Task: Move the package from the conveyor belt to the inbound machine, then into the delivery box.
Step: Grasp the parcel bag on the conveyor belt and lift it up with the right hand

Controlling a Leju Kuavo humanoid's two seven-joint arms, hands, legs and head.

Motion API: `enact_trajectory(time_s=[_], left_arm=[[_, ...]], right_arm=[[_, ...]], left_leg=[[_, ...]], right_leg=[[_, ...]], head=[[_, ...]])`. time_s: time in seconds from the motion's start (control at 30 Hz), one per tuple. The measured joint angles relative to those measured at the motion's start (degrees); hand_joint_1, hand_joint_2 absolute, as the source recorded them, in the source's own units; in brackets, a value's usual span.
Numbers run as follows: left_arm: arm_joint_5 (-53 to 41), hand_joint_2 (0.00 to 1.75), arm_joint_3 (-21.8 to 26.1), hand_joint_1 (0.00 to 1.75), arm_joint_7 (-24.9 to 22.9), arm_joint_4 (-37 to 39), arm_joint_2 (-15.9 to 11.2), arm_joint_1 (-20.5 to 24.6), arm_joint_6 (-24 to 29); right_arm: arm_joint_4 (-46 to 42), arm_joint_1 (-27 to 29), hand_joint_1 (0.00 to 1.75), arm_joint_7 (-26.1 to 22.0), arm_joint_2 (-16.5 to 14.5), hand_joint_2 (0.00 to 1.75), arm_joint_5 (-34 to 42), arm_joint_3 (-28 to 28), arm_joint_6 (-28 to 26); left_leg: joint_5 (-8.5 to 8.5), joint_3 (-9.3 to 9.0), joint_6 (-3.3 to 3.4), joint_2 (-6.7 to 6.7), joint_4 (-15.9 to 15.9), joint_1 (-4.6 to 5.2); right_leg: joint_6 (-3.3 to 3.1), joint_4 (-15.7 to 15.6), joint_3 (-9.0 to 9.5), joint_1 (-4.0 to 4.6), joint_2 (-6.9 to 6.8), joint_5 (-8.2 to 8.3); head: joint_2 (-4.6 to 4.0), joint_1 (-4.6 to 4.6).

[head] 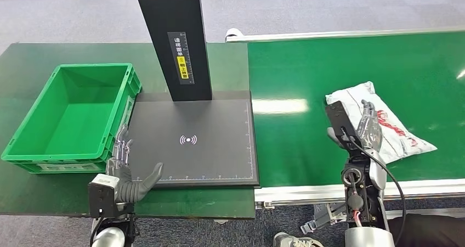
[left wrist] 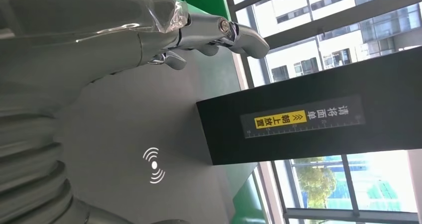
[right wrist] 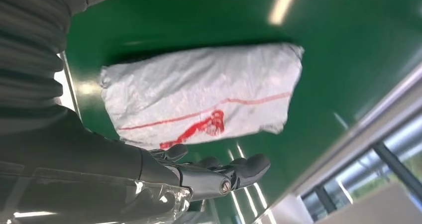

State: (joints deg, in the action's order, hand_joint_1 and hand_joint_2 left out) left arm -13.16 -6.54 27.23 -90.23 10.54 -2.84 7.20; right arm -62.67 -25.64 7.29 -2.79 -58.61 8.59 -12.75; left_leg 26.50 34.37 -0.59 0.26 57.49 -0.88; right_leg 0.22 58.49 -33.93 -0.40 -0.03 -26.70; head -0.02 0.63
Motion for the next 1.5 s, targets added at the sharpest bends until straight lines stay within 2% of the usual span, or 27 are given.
enact_trajectory(time_s=[0.23, 0.33, 0.63, 1.5], left_arm=[[-0.1, 1.75, 0.0, 0.00, -0.5, -0.1, 0.0, 0.1, -1.0], [-0.2, 1.75, 0.0, 0.00, -0.7, -0.1, 0.0, 0.4, -1.4], [-0.6, 1.75, -0.1, 0.00, -1.3, -0.1, 0.0, 1.3, -1.9], [-1.0, 1.75, -0.4, 0.00, -1.6, 0.0, 0.0, 2.1, -2.4]], right_arm=[[4.4, -0.4, 0.00, 2.1, 0.7, 1.75, -5.9, -1.6, 8.9], [6.2, -0.4, 0.00, 2.4, 1.1, 1.75, -6.8, -2.4, 10.8], [8.6, -0.4, 0.00, 3.1, 1.8, 1.75, -7.8, -3.9, 12.8], [10.7, -1.4, 0.00, 3.8, 2.2, 1.75, -9.1, -5.3, 13.9]], left_leg=[[0.00, 0.01, 0.00, -0.02, 0.0, 0.01], [0.00, 0.01, 0.00, -0.02, 0.0, 0.00], [0.00, 0.00, 0.00, -0.01, 0.0, 0.00], [0.00, 0.01, 0.00, -0.01, 0.0, 0.00]], right_leg=[[0.00, 0.0, 0.00, -0.01, 0.00, 0.00], [0.00, 0.0, -0.01, -0.01, 0.00, 0.00], [0.00, 0.0, -0.01, -0.01, 0.00, 0.00], [0.00, 0.0, -0.01, -0.01, 0.00, 0.00]], head=[[-0.01, 0.00], [-0.01, -0.01], [-0.01, 0.00], [0.00, 0.00]])
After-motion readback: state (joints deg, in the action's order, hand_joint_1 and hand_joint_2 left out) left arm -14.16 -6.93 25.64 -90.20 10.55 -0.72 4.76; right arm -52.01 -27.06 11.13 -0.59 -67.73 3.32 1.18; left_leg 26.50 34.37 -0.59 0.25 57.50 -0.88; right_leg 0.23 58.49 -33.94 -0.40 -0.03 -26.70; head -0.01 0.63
